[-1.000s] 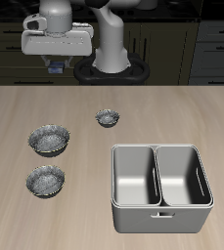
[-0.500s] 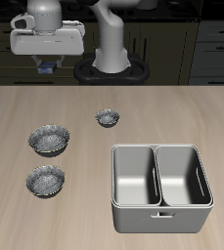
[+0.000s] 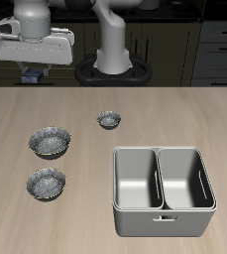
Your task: Place the cream cheese in the middle-sized bowl
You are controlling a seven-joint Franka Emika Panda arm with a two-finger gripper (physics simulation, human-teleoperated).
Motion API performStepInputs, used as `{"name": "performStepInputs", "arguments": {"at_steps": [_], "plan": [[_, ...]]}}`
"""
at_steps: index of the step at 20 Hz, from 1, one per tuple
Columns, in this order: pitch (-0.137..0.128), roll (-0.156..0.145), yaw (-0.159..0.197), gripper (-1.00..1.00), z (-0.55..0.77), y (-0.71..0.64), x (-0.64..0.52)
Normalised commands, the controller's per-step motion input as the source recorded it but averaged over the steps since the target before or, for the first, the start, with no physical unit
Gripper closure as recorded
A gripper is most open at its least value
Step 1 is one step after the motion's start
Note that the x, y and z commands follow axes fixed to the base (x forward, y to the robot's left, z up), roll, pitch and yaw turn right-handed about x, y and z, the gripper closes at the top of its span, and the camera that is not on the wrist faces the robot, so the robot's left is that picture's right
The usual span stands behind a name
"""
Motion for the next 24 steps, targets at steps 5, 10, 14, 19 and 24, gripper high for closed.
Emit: {"name": "performStepInputs", "arguments": {"at_steps": [5,10,14,19,24], "plan": [[-0.013,-0.022,-0.027,1.0,0.08,-0.18,0.36],[-0.017,-0.012,-0.002,1.0,0.04,-0.15,0.39],[0.003,-0.013,0.002,1.0,-0.06,-0.04,0.4],[-0.02,-0.016,-0.015,1.0,-0.04,-0.04,0.28],[0.007,-0.035,-0.018,1.0,-0.09,-0.14,0.29]]}}
